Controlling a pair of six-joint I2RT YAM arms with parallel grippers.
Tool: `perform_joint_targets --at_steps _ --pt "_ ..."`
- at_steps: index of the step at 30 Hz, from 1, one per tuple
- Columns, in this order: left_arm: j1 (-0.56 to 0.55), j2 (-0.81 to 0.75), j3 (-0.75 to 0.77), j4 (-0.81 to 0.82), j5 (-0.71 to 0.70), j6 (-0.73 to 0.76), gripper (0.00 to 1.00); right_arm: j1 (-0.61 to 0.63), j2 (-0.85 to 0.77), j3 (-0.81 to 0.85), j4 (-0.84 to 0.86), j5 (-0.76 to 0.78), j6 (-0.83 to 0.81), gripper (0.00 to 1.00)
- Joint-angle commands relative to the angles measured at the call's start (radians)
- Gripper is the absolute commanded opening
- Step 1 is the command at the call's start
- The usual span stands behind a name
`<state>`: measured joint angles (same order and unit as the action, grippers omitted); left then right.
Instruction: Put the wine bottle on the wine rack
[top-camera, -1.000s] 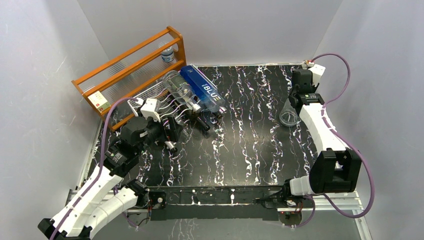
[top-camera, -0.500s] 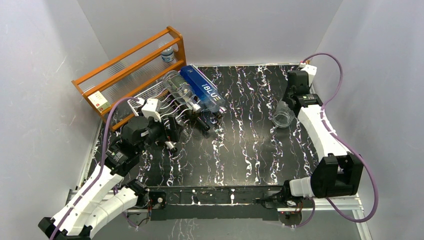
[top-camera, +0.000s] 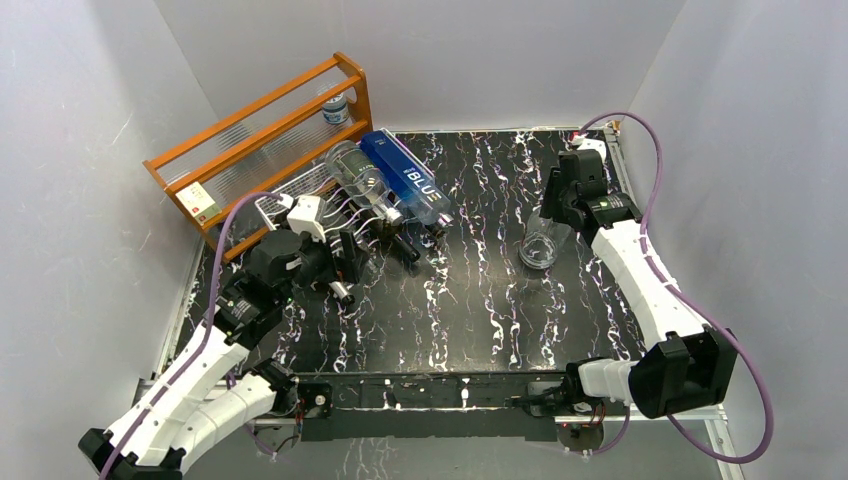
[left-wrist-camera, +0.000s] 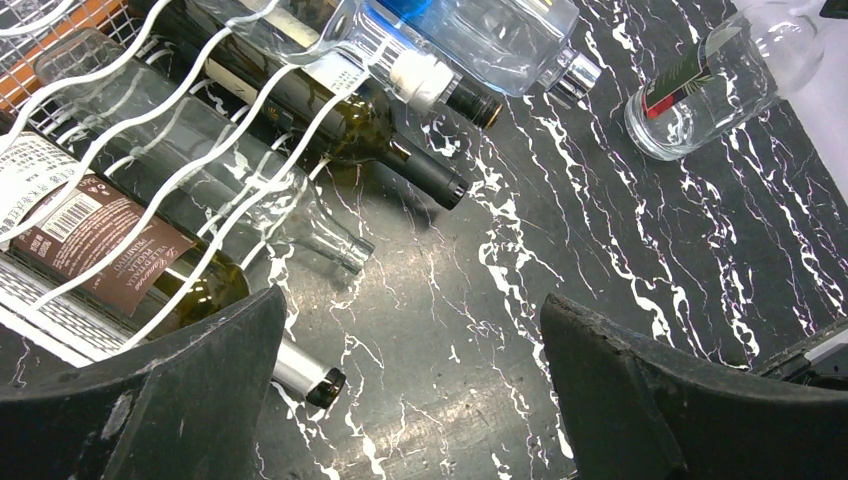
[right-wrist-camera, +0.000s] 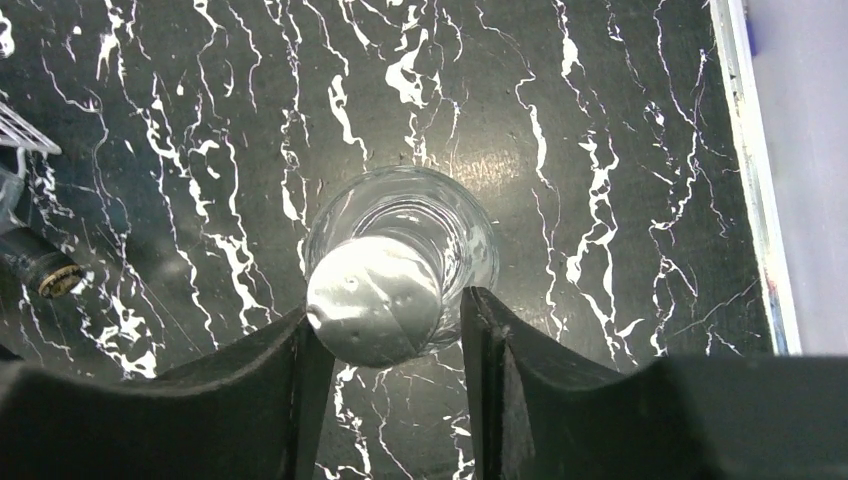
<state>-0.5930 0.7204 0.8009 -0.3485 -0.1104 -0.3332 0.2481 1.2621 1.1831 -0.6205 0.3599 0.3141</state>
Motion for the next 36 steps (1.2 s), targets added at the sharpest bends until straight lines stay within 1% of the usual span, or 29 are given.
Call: perform_joint_targets --at_steps 1,5,8,11,15,18,22,24,28,32,36 --pt "-0.001 0.007 0.029 0.014 0.018 0.0 0.98 -0.004 -0.008 0.021 0.031 0.013 0.0 0.61" --pt "-0.001 0.001 0.02 0.017 0.018 -0.004 0.98 -0.004 0.02 0.051 0.023 0.014 -0.014 0.64" --pt "-0.001 -0.002 0.015 0.019 0.016 -0.004 0.98 -0.004 0.037 0.064 0.022 -0.002 -0.022 0.64" --pt "-0.001 -0.004 0.012 0.019 0.012 0.0 0.98 -0.005 0.05 0.071 0.024 -0.01 -0.035 0.61" --pt "-0.001 -0.004 0.011 0.016 0.01 0.009 0.98 0.007 0.057 0.047 0.044 0.027 -0.065 0.49" --pt "-0.002 -0.005 0.011 0.015 0.006 0.013 0.98 0.017 0.046 0.021 0.06 0.067 -0.072 0.43" --pt "-0.001 -0.007 0.008 0.013 0.006 0.014 0.98 0.028 0.033 0.022 0.055 0.065 -0.082 0.27" --pt "-0.001 -0.009 0.006 0.013 0.006 0.013 0.98 0.044 0.023 0.025 0.049 0.024 -0.09 0.2" --pt "-0.001 -0.006 0.0 0.017 0.006 0.001 0.98 0.086 -0.001 0.037 -0.006 -0.069 -0.078 0.12" --pt "-0.001 0.008 -0.007 0.037 0.017 -0.011 0.98 0.098 -0.042 0.048 -0.079 -0.177 -0.057 0.05" --pt "-0.001 0.03 -0.005 0.06 0.032 -0.03 0.98 0.099 -0.108 0.038 -0.108 -0.344 -0.032 0.0"
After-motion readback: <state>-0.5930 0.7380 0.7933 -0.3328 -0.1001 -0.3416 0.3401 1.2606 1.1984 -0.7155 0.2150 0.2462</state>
